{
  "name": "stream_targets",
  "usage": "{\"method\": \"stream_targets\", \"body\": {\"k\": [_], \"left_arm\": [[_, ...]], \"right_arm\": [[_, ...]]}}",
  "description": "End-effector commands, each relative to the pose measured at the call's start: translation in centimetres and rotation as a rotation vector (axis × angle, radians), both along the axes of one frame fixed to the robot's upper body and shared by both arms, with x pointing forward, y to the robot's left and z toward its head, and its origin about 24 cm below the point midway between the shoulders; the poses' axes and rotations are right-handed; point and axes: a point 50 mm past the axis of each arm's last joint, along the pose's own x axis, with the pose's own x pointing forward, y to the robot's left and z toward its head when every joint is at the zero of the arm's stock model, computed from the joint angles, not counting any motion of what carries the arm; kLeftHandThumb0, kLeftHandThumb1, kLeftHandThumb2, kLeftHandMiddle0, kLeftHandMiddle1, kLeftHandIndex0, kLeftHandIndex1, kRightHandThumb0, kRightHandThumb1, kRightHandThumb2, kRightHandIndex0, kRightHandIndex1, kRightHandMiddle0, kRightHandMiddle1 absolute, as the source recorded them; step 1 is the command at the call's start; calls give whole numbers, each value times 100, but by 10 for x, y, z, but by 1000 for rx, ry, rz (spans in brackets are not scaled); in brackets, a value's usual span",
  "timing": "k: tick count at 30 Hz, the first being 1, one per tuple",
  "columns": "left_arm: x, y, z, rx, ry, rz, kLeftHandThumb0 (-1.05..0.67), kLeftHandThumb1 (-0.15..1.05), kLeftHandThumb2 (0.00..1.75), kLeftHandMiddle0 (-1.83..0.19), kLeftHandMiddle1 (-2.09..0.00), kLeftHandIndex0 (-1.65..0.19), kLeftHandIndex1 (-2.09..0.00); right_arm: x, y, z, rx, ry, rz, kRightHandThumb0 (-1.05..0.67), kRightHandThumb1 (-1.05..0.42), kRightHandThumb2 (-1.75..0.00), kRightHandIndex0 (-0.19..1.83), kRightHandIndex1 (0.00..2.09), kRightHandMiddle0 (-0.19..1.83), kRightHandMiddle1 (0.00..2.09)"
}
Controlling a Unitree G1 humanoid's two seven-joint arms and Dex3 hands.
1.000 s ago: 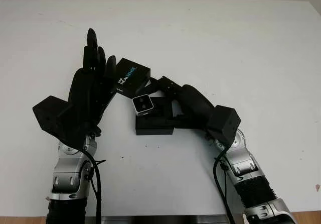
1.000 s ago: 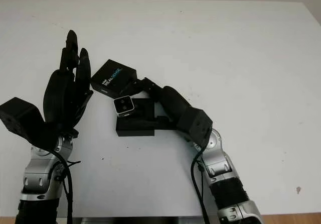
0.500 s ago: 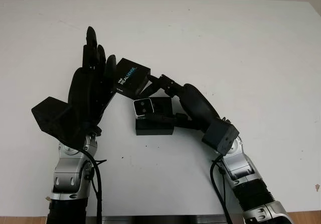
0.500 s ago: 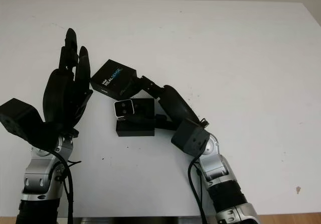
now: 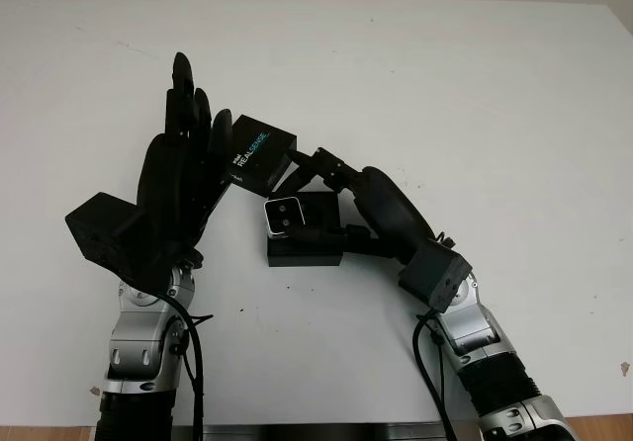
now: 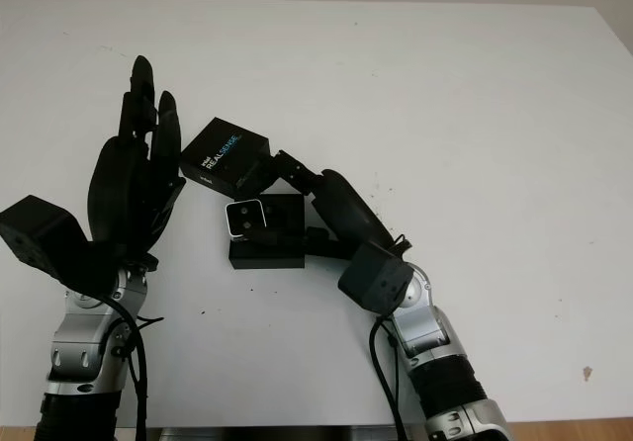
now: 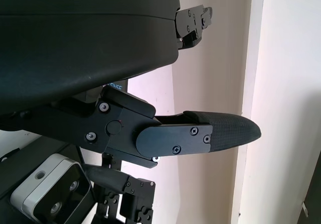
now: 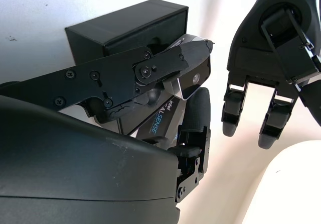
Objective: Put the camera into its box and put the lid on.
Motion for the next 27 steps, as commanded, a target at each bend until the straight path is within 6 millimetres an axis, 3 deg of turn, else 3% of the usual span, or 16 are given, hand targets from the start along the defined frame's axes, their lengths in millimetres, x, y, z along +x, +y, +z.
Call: {"method": "stream_targets", "body": {"k": [1,16,27], "left_arm": [[-2,0,-2,-6,-3,4,-79,105,45,19,0,19,0],[-2,1,-4,-8,2,3,-78,105,46,19,0,19,0],[-3,0,-3,-7,2,-3,-78,105,46,19,0,19,0]], "right_arm": [[-3,1,-8,1,23,5,-45,-100,-5,28,15,33,152],[2,-5,-2,53,-3,-65,-40,-101,-5,29,16,26,155],[8,-20,8,46,-25,-115,-41,-100,-5,30,17,30,151]]}}
